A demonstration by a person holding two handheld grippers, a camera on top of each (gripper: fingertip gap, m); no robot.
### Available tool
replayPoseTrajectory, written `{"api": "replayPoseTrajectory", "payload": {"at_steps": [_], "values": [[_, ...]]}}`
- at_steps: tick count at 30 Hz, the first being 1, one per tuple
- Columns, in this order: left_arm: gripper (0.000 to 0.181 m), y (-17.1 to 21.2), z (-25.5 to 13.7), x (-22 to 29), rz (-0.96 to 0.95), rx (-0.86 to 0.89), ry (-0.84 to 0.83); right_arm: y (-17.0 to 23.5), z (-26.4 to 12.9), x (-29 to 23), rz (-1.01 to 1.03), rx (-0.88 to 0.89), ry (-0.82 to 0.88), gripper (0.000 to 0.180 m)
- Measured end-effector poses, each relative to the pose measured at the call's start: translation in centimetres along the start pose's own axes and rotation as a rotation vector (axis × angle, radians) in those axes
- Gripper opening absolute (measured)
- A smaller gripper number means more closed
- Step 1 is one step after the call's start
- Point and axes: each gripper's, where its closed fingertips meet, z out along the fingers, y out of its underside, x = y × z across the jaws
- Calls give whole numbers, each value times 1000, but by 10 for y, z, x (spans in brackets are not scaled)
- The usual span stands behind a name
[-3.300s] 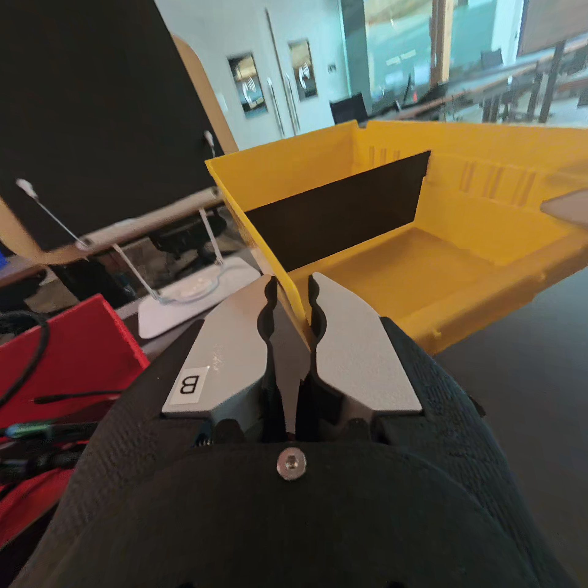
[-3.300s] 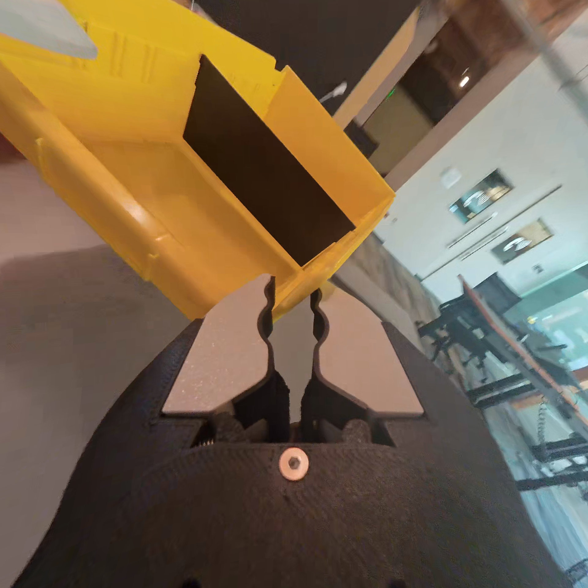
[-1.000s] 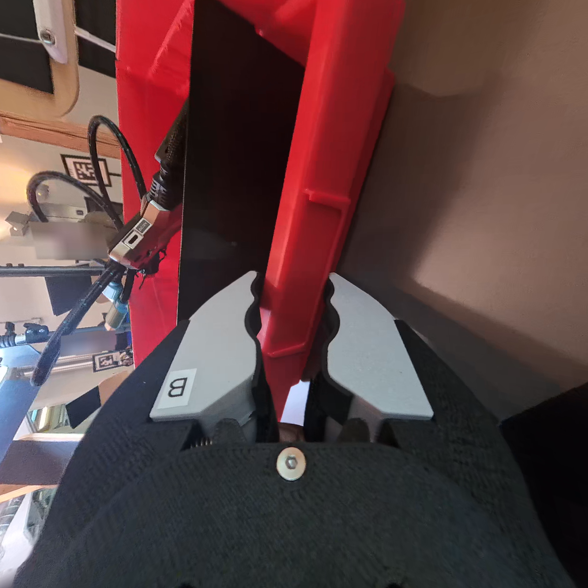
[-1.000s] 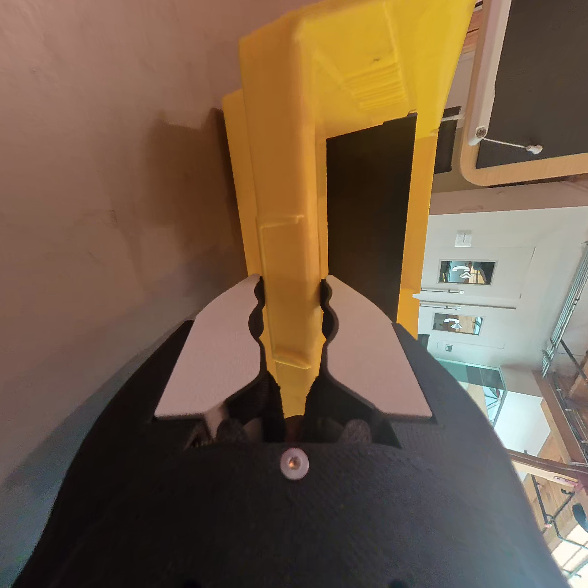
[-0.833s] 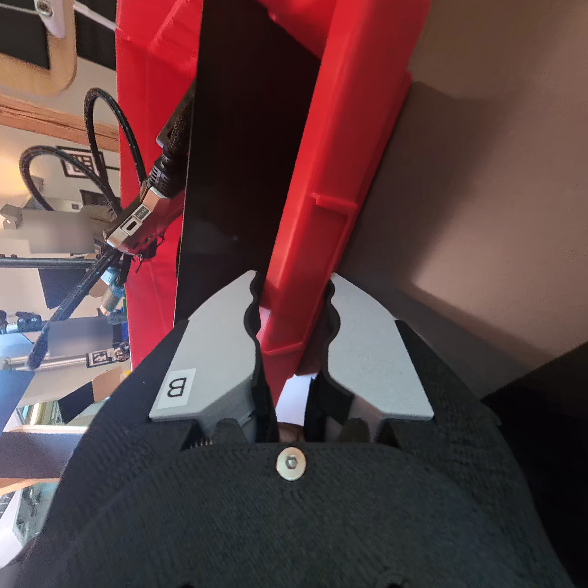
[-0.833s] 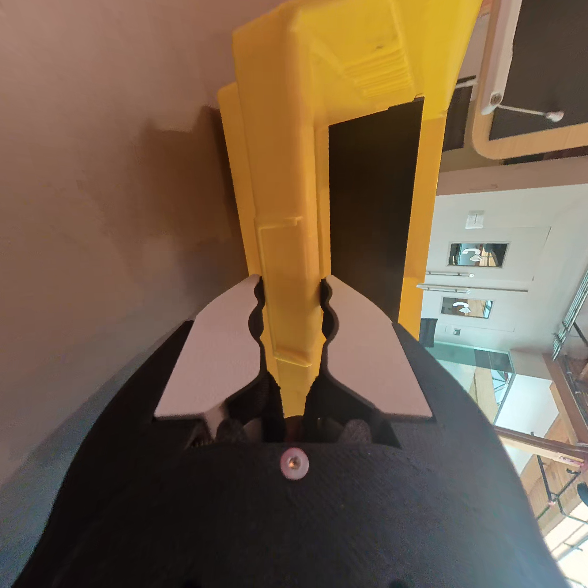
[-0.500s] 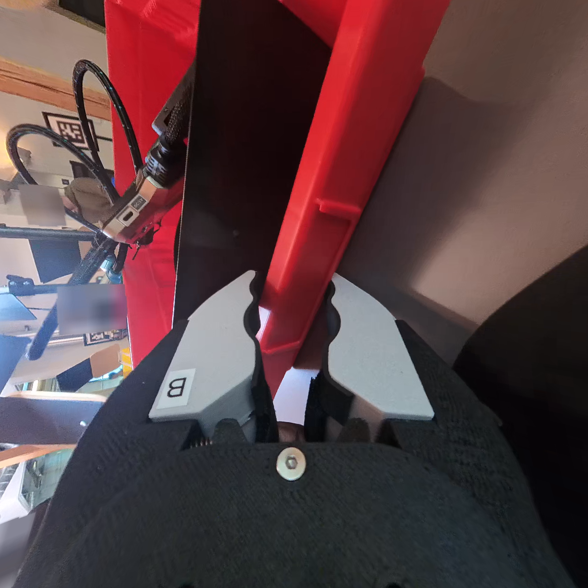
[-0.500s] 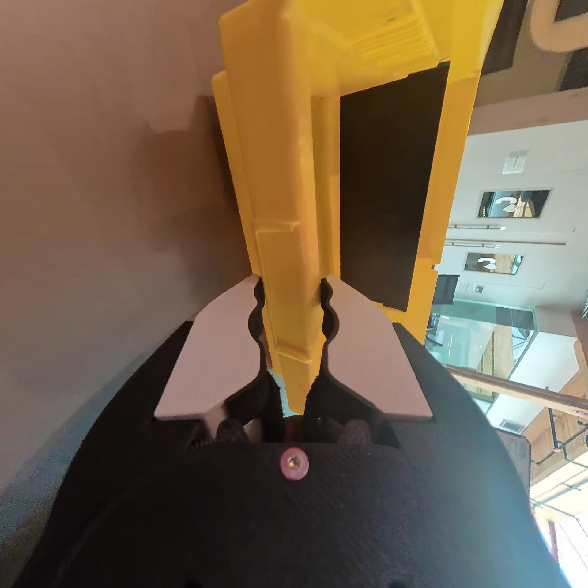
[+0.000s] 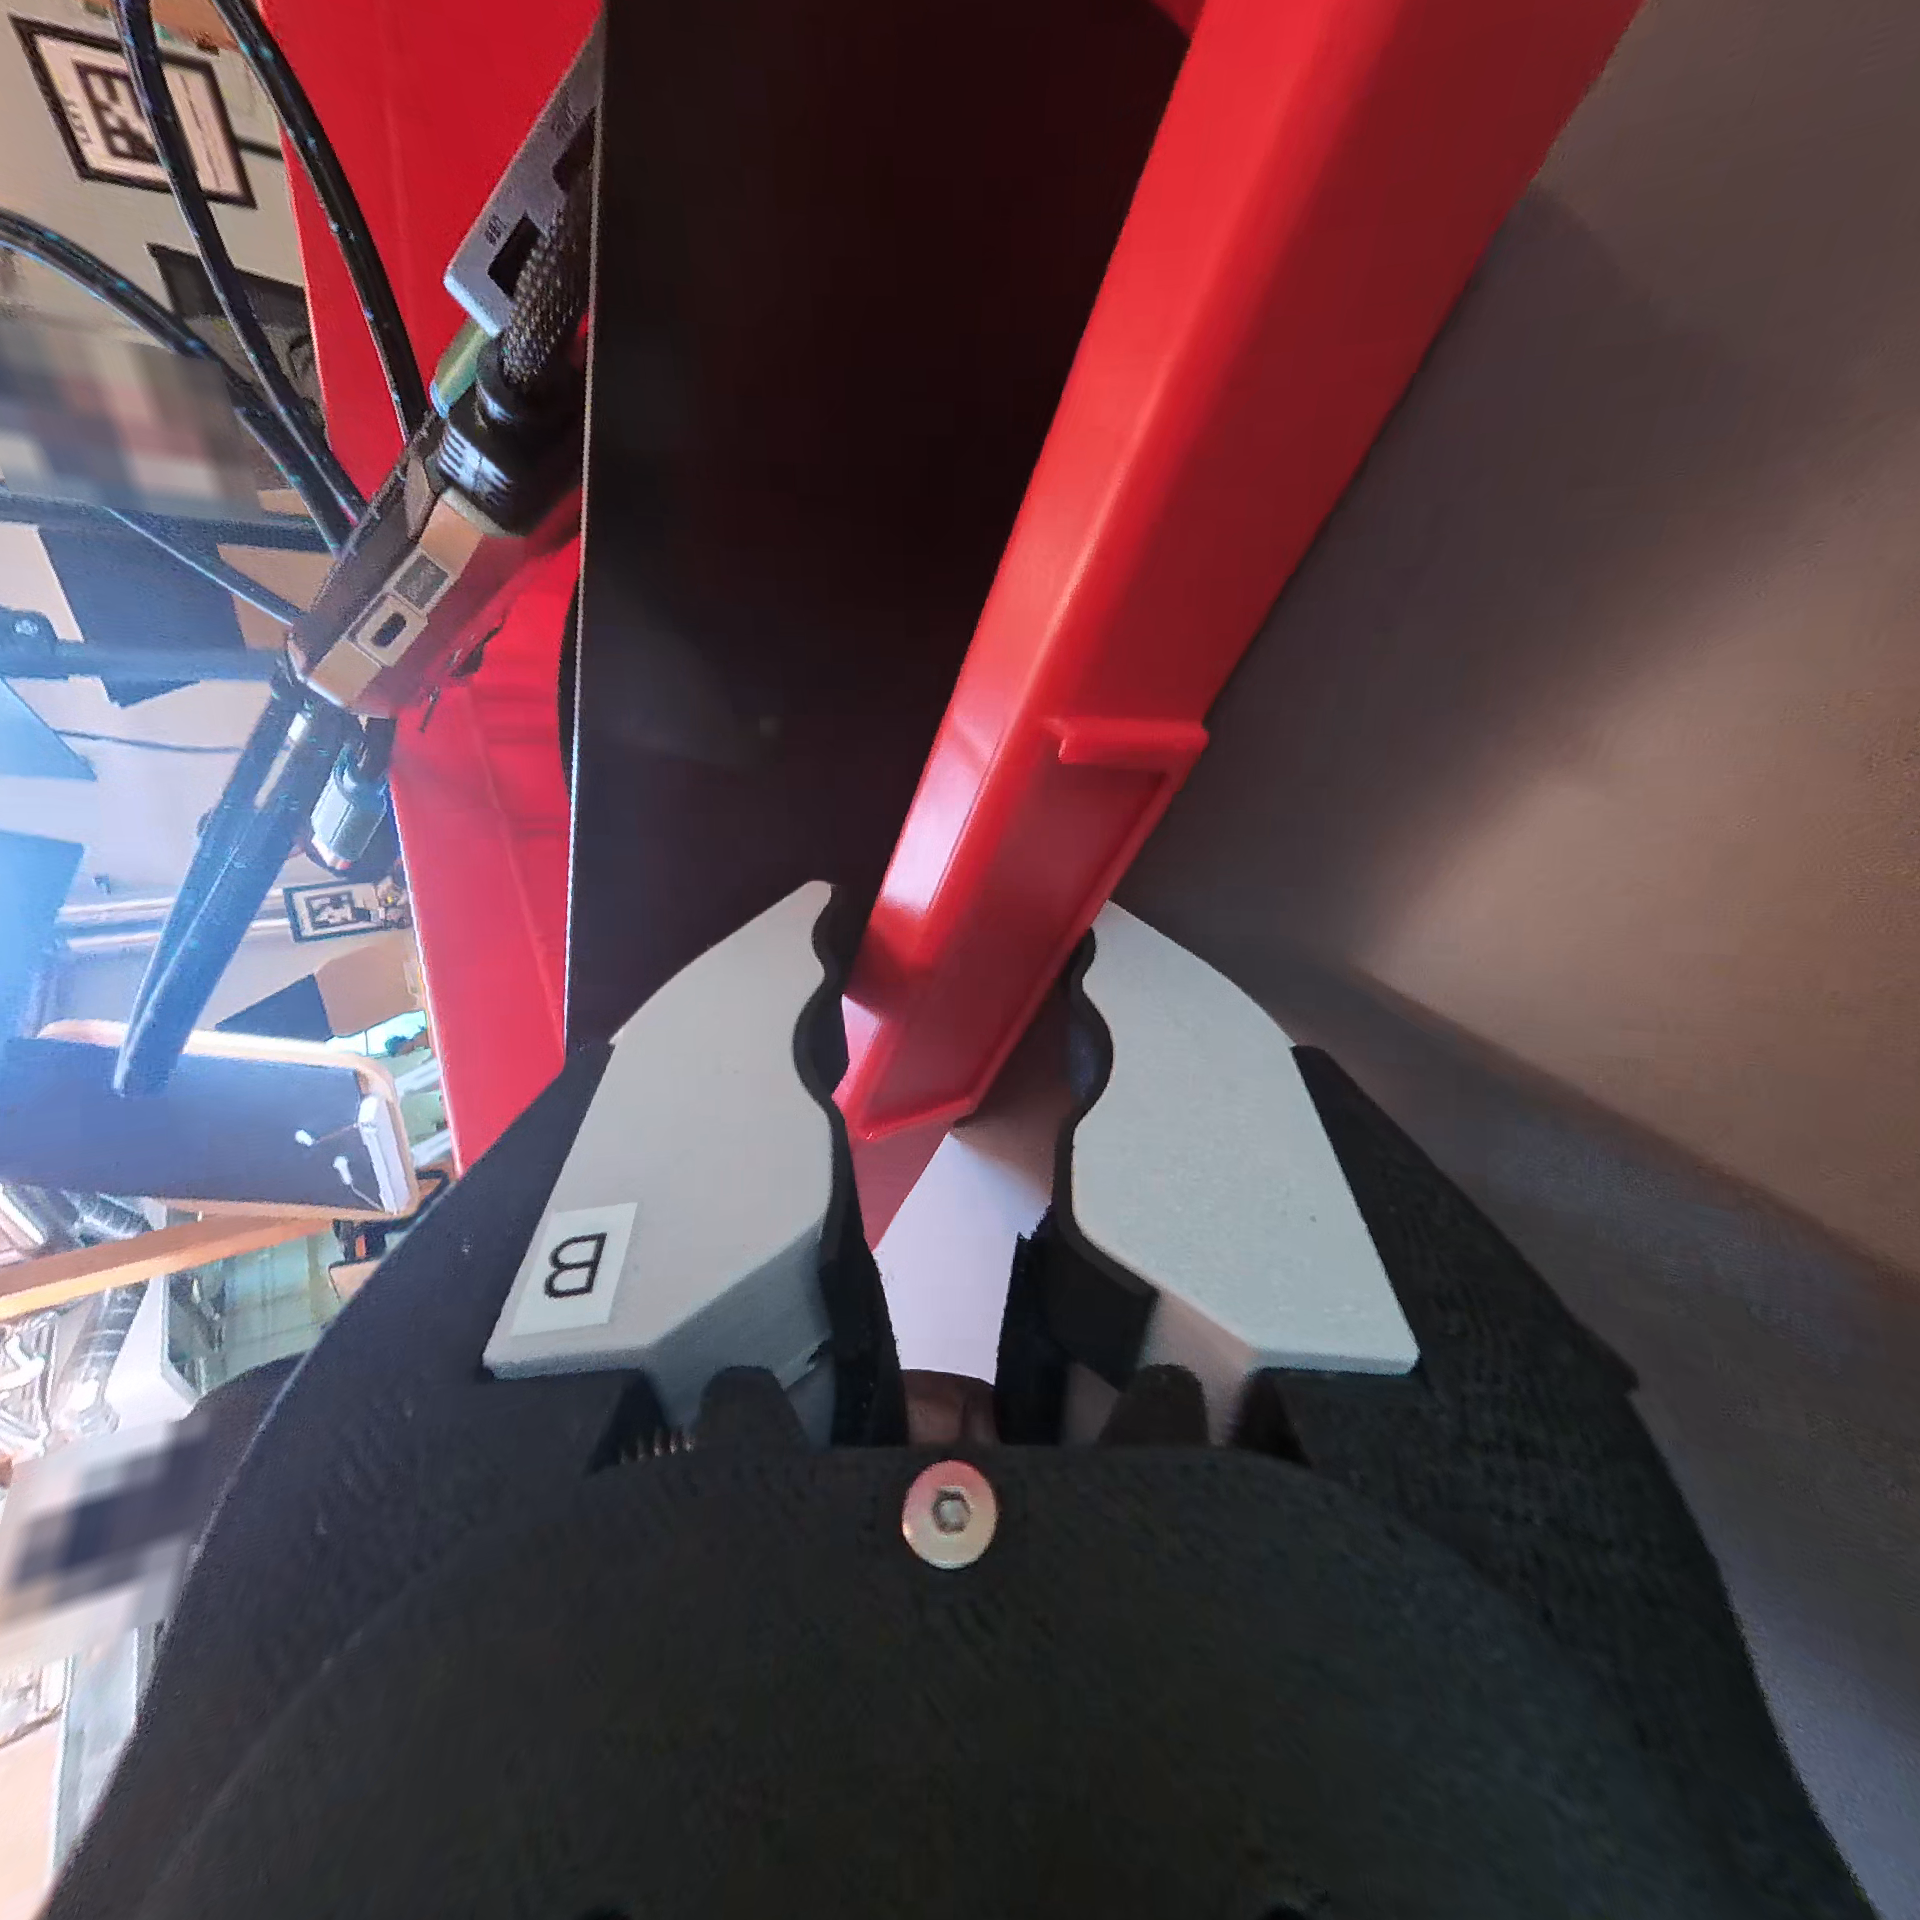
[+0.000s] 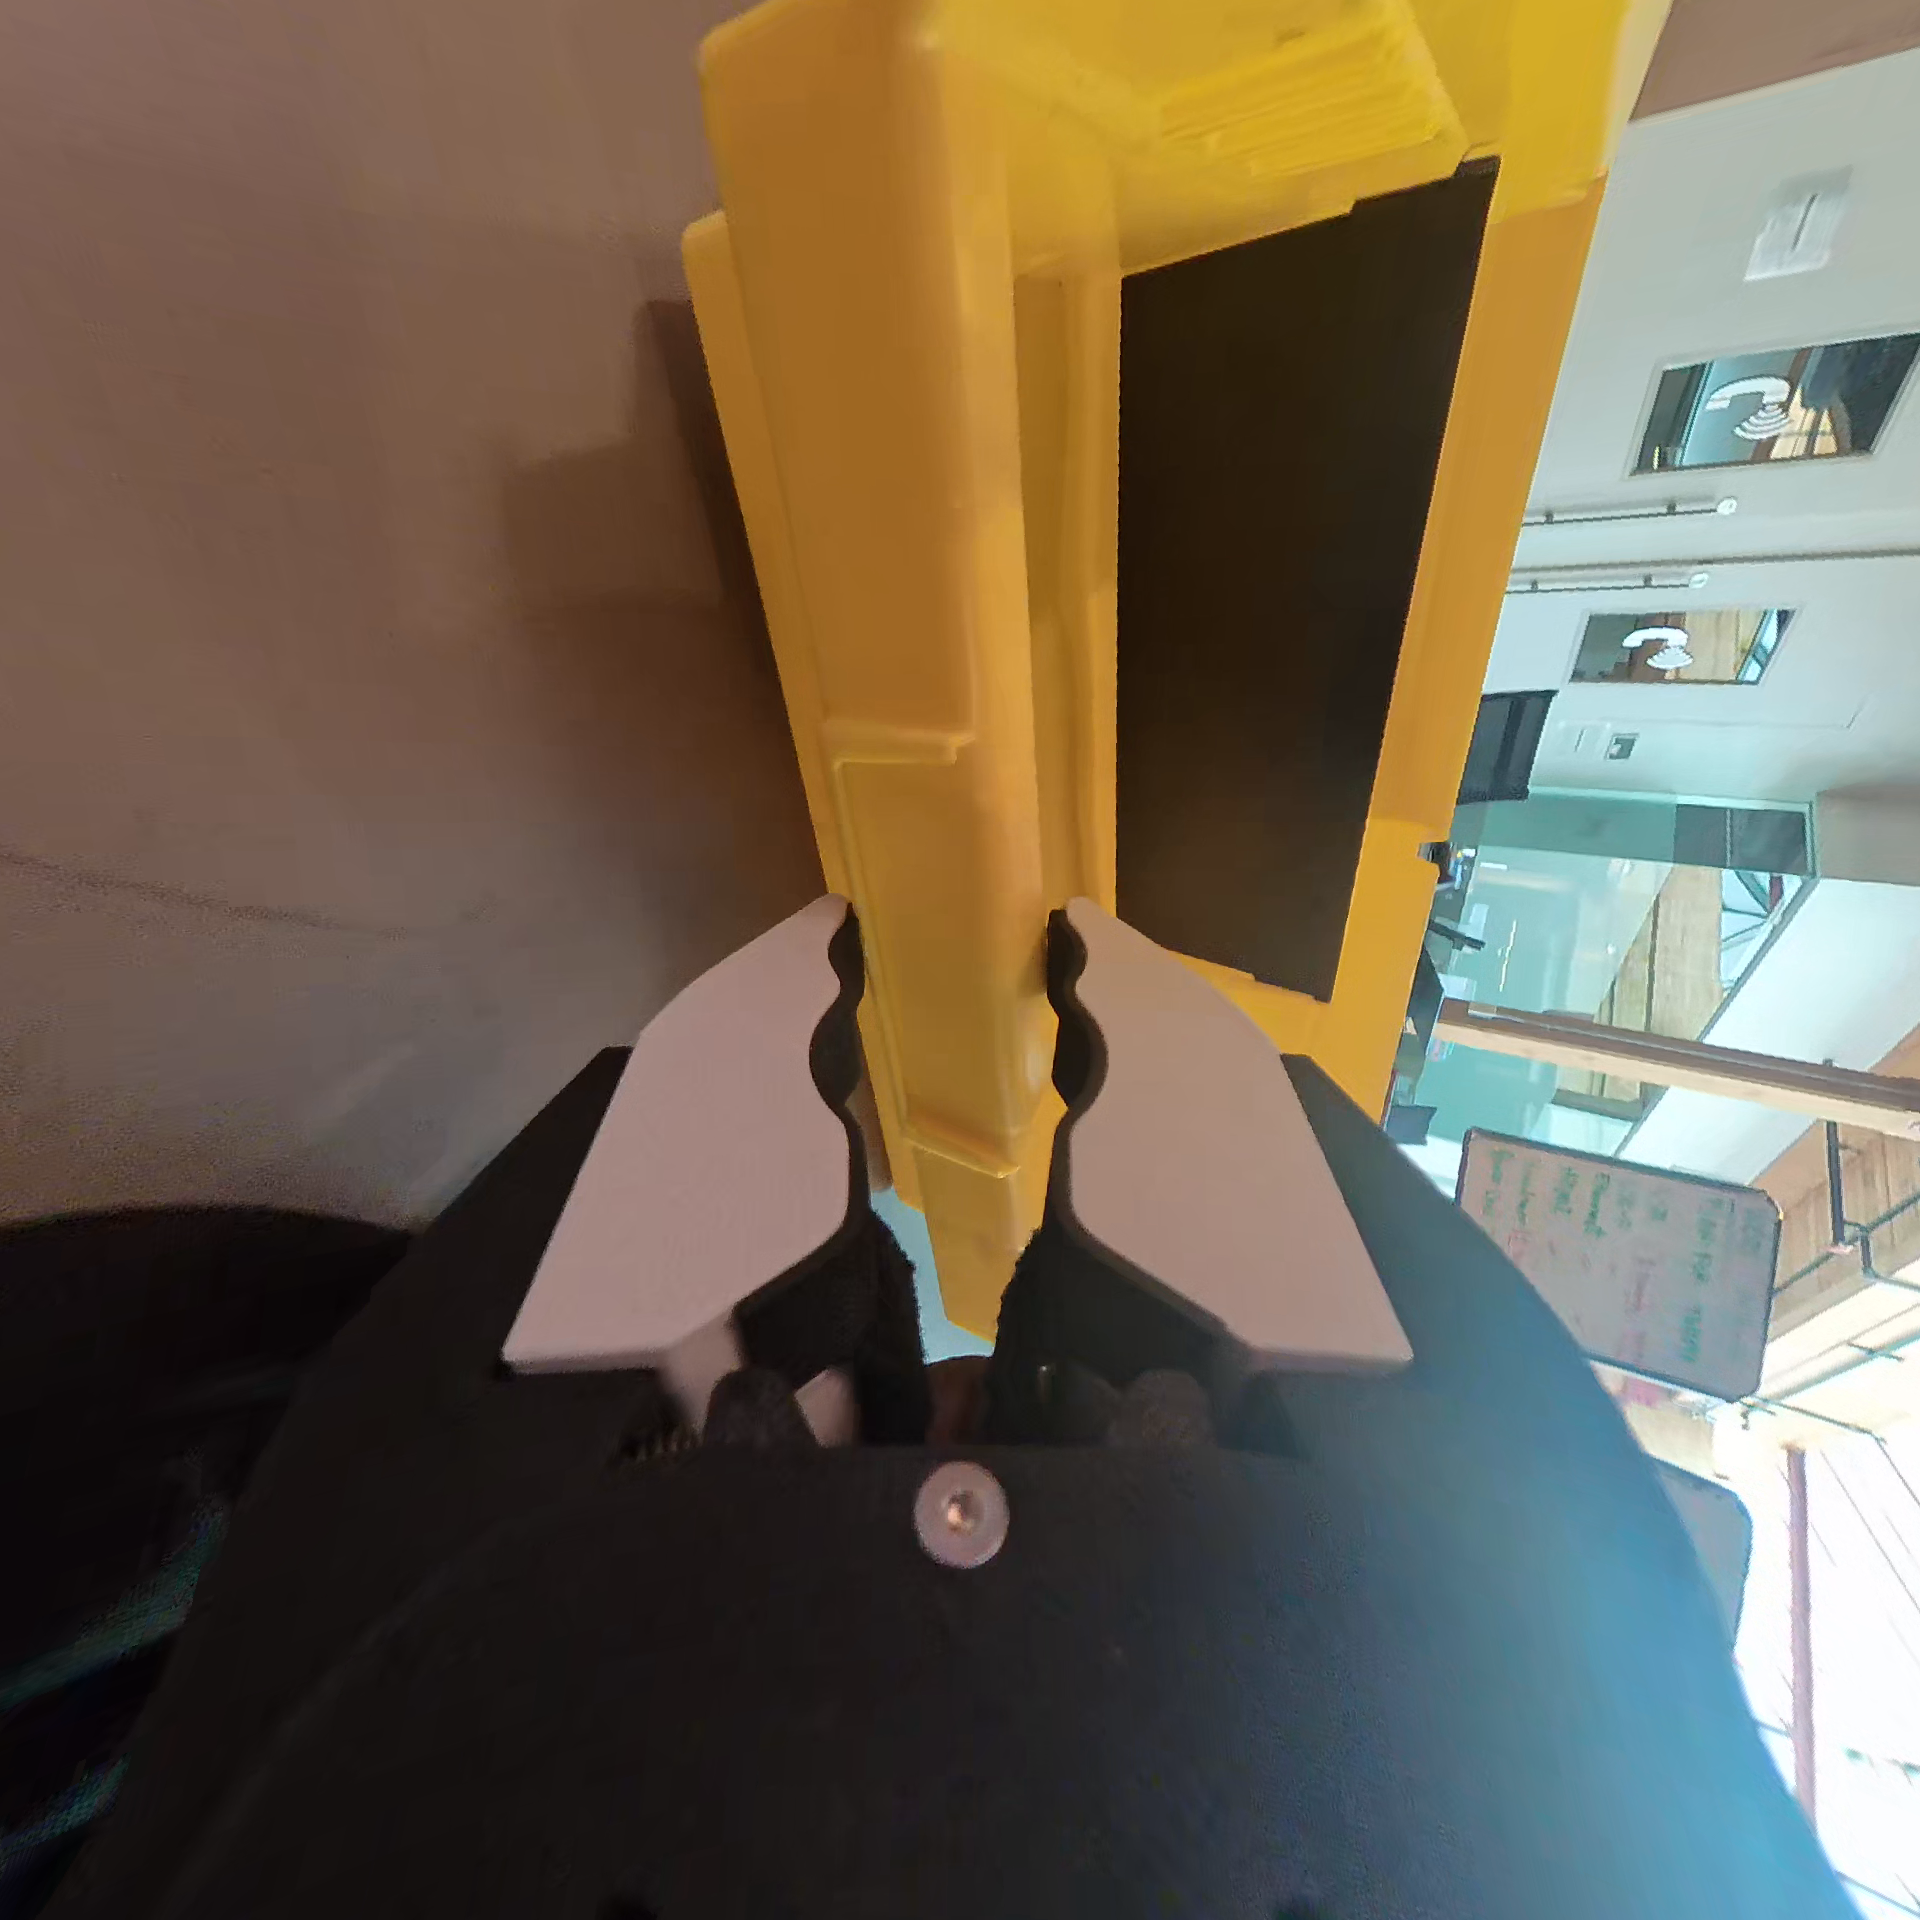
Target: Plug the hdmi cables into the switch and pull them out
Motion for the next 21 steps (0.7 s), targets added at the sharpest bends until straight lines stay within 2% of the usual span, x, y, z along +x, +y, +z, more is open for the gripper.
{"api": "replayPoseTrajectory", "payload": {"at_steps": [12,21], "values": [[38,56,-7,-9,-1,-103,-24,70,-2,7,-68,-4,-15,34],[38,87,-14,-11,-5,-135,-33,80,-14,2,-116,37,-69,34]]}}
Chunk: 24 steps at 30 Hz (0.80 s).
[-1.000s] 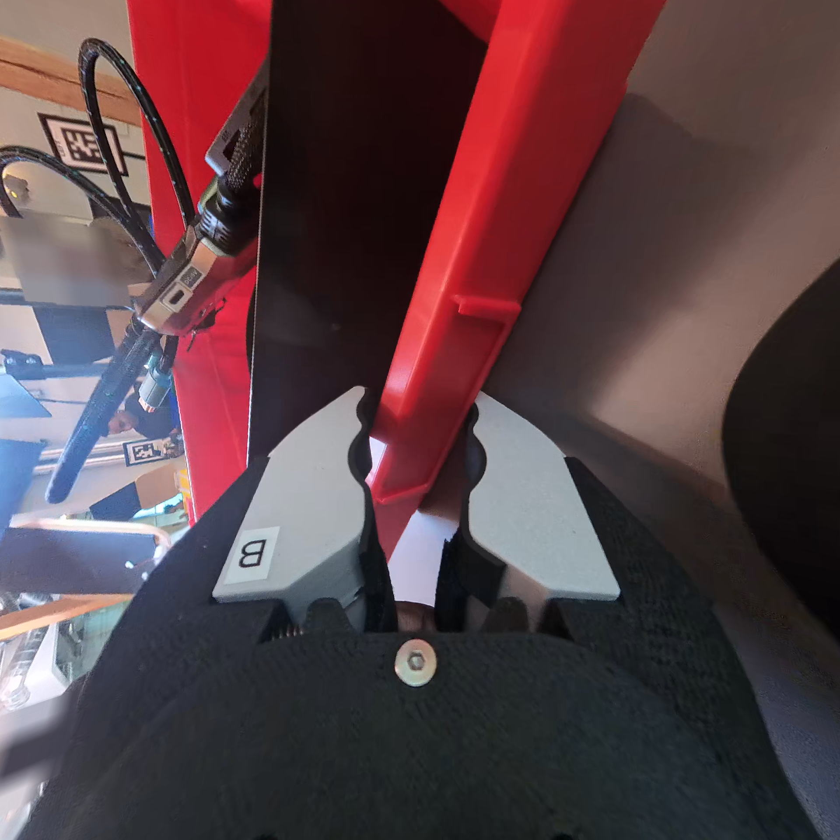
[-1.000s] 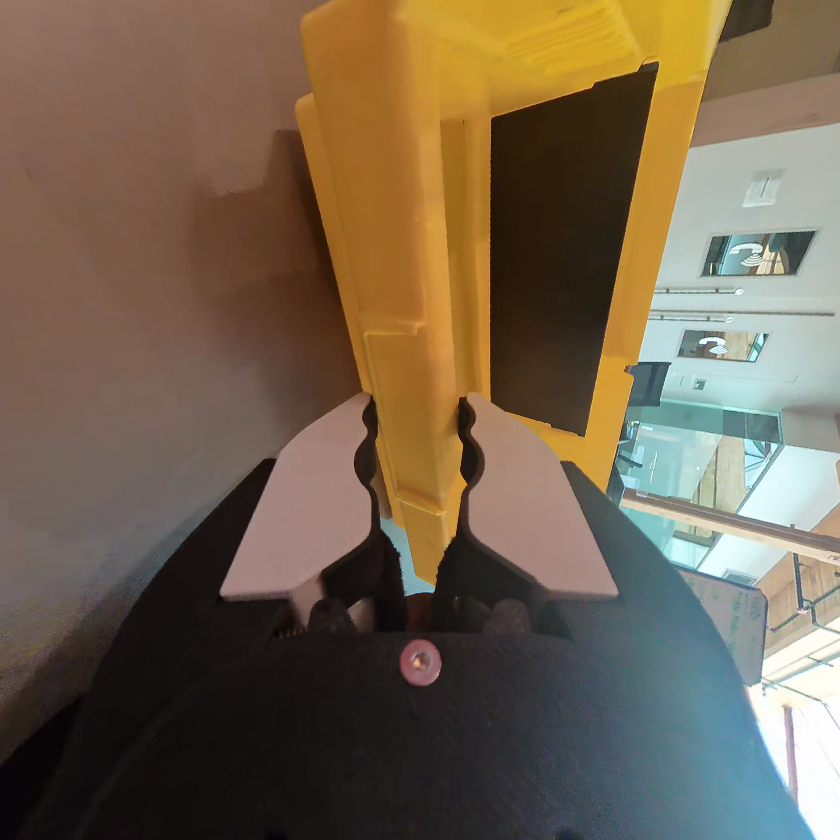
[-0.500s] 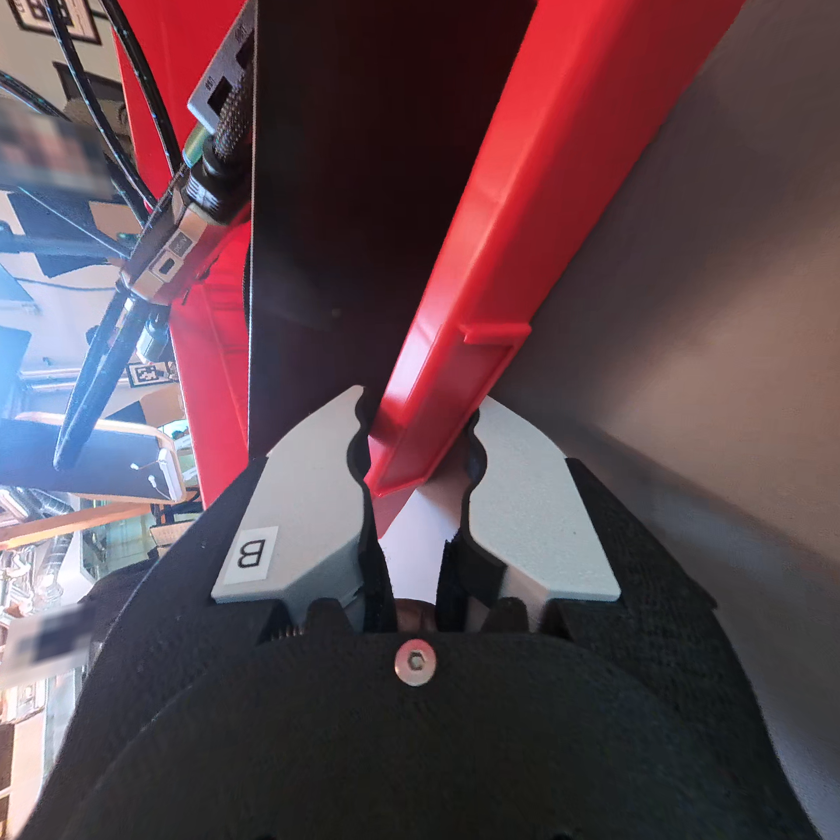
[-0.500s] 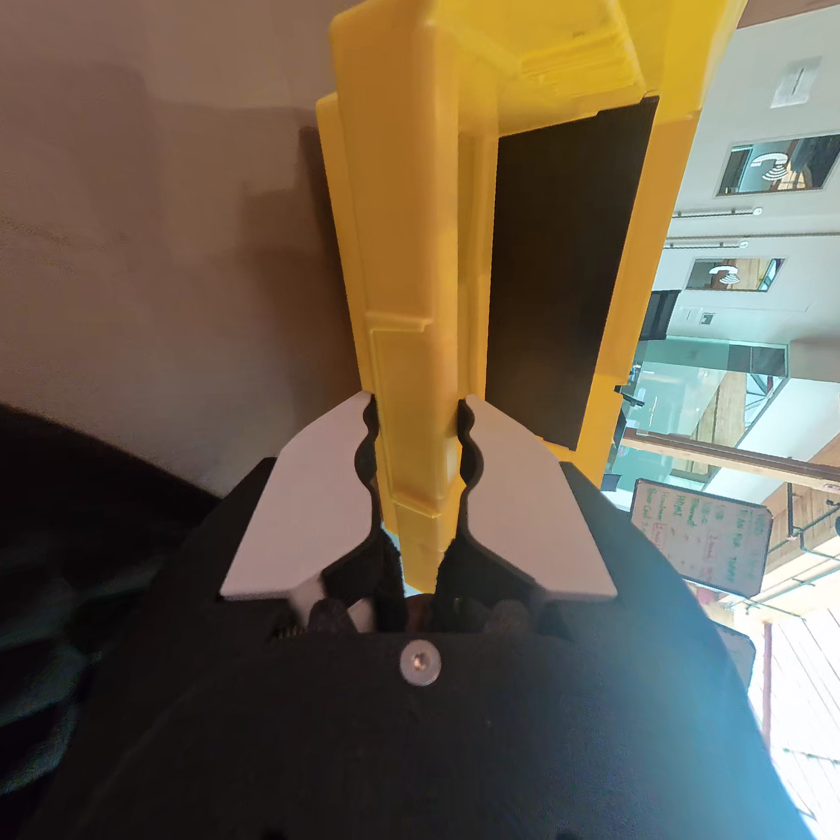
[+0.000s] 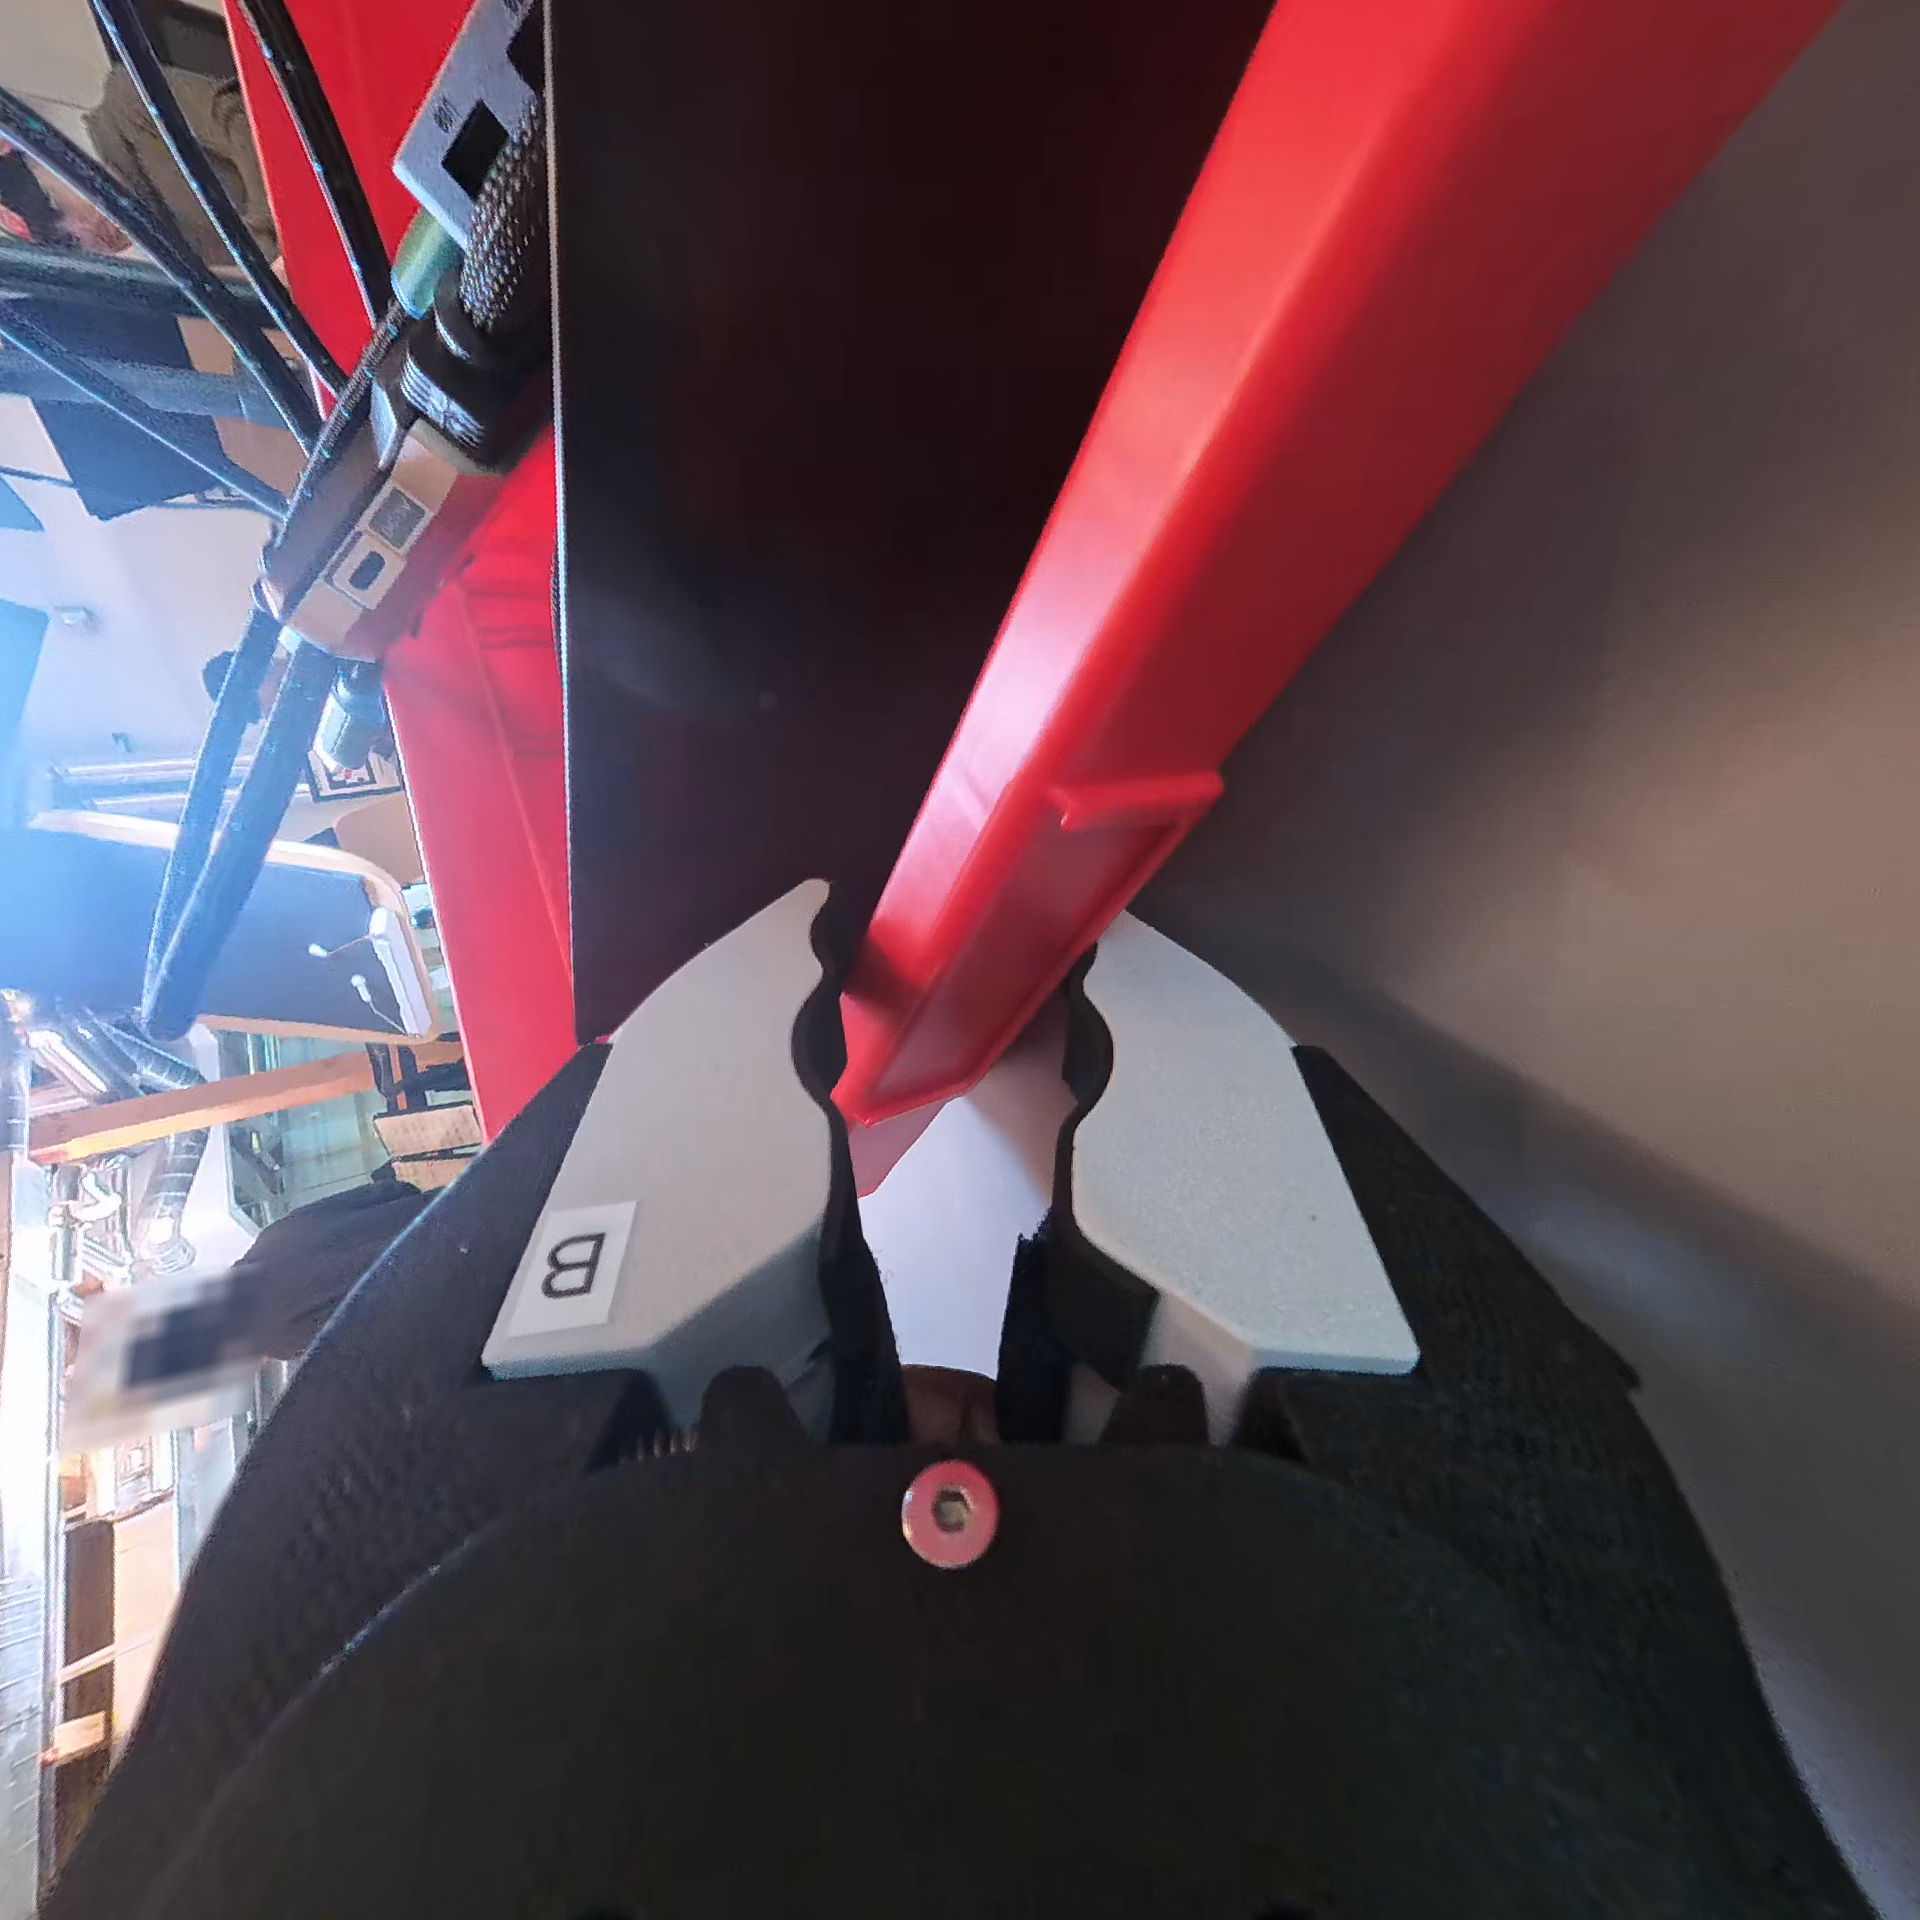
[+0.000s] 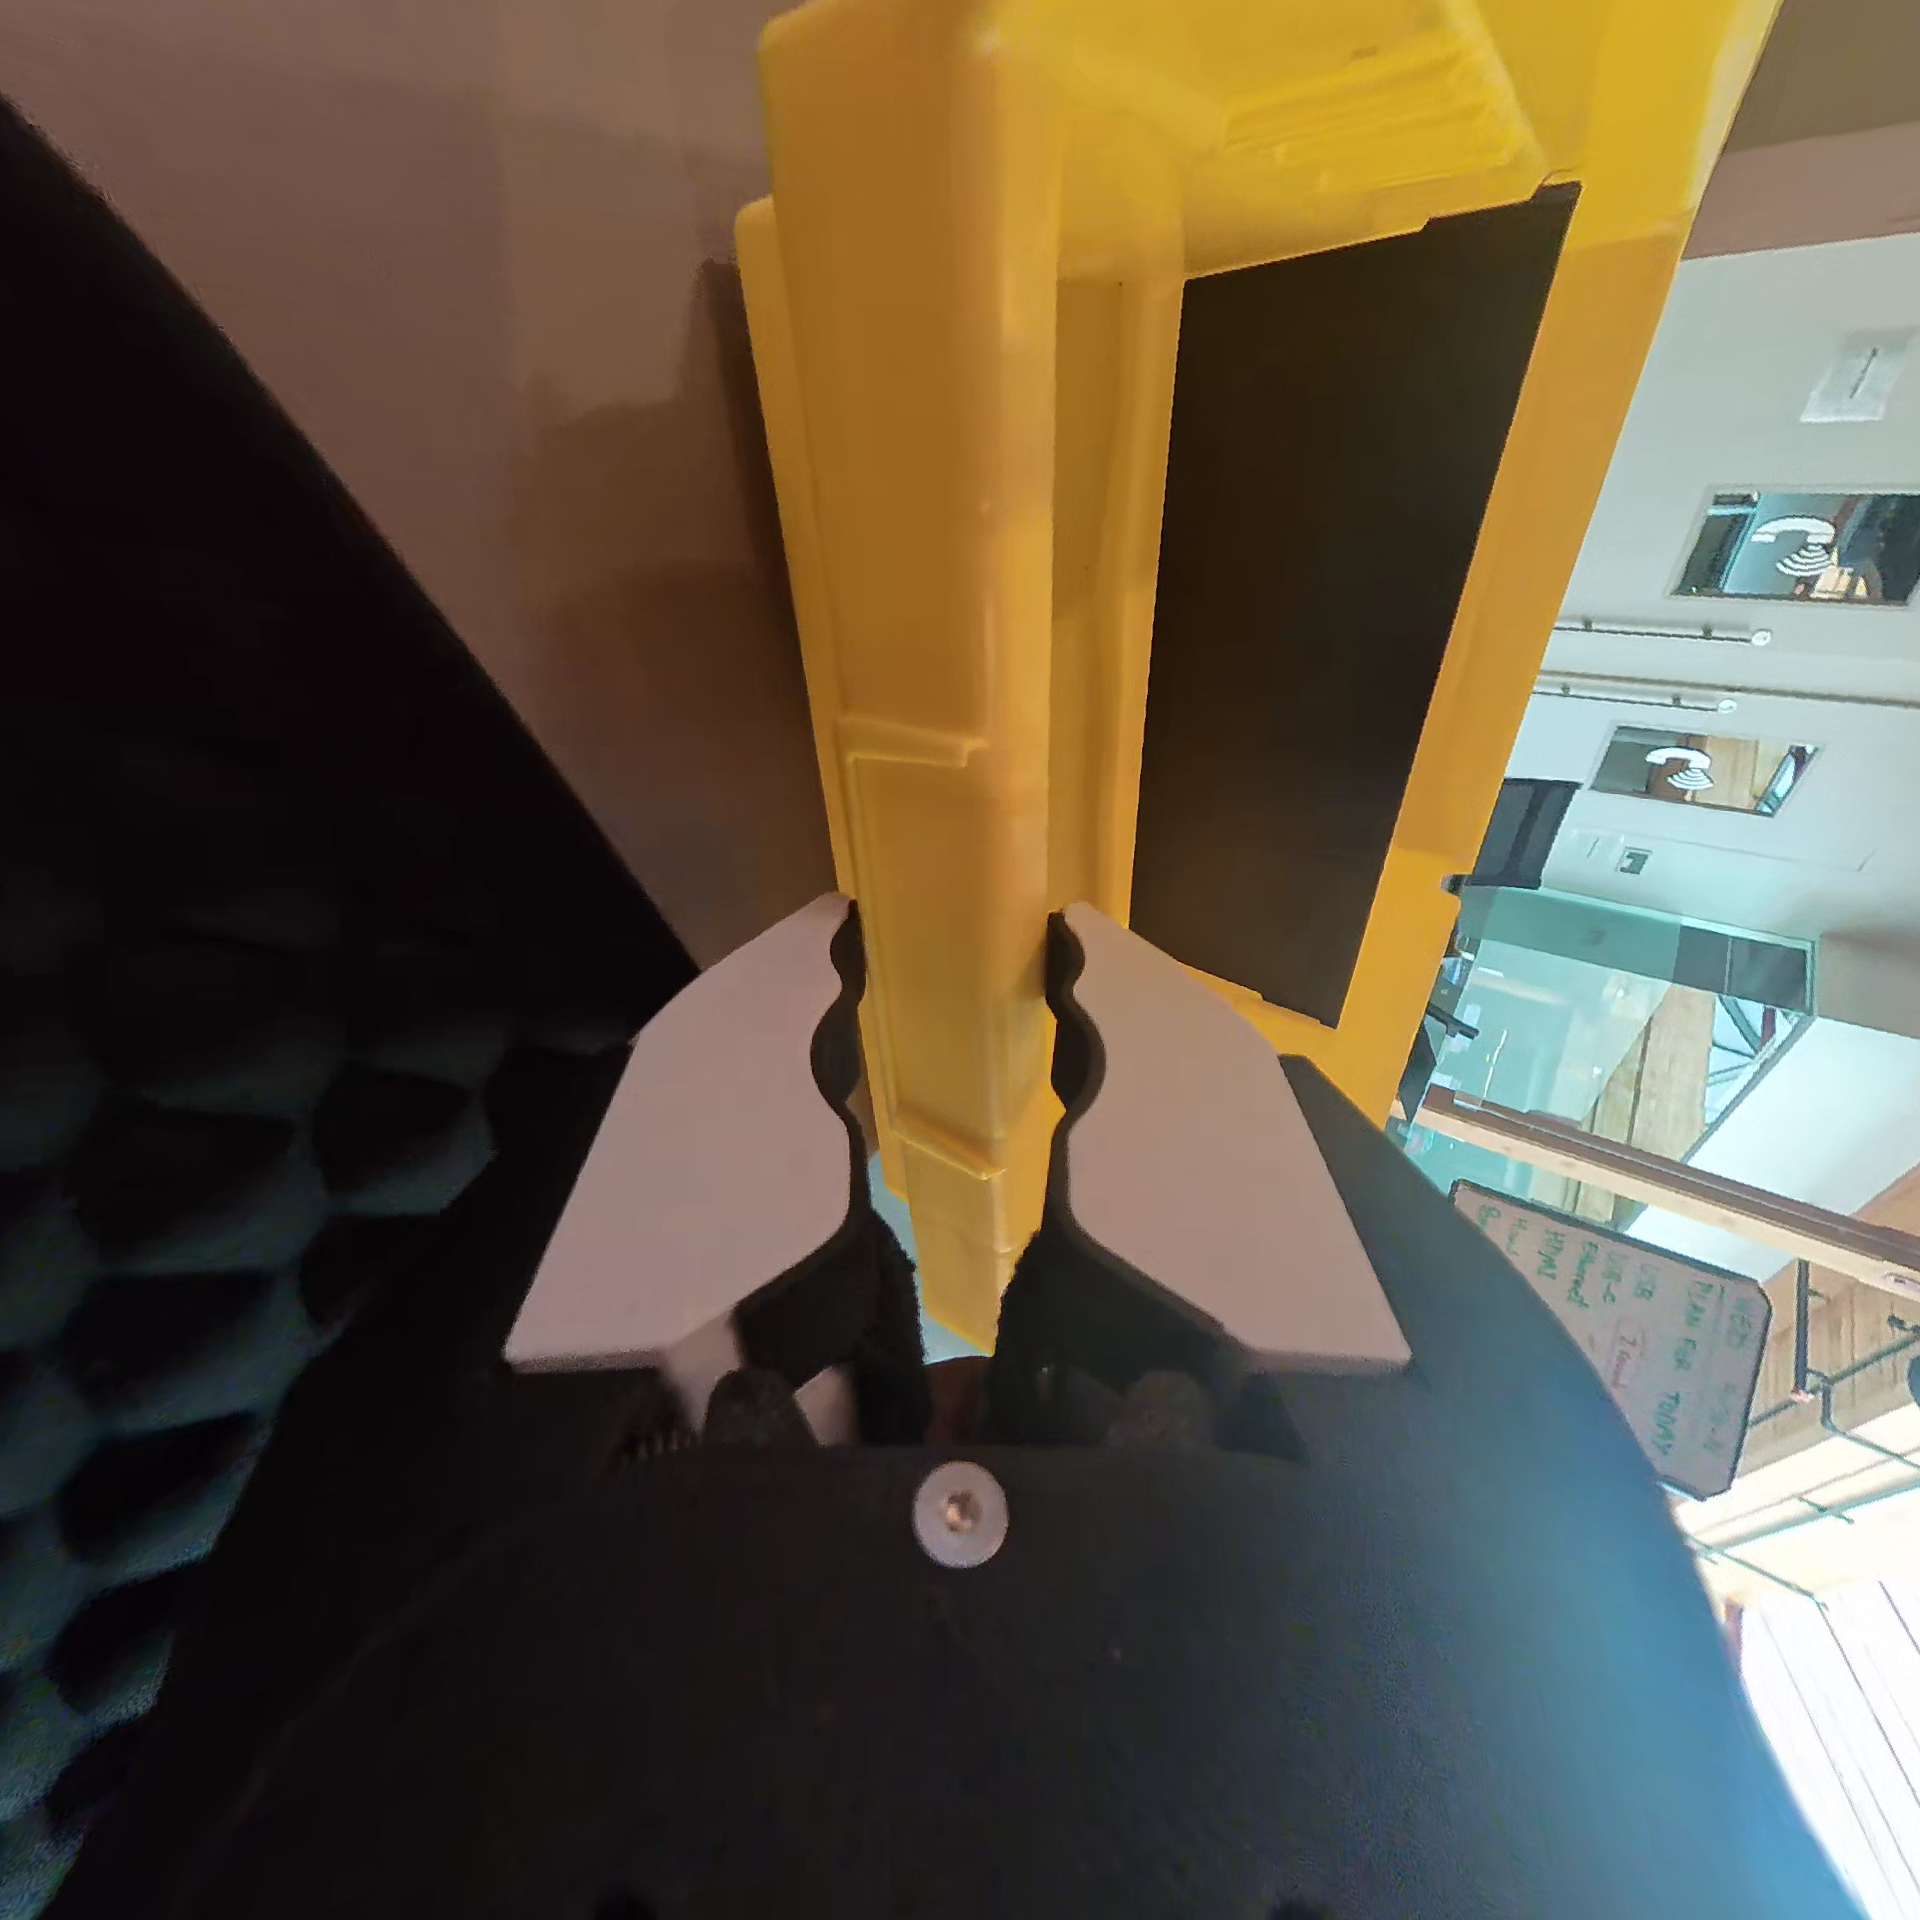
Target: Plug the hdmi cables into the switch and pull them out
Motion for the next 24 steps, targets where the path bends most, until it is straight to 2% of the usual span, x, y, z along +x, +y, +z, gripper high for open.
{"api": "replayPoseTrajectory", "payload": {"at_steps": [10,24], "values": [[39,28,-6,0,-7,-88,-30,2,-9,-6,7,43,-62,34],[41,31,-9,2,0,-153,-48,26,-12,-5,62,58,-66,35]]}}
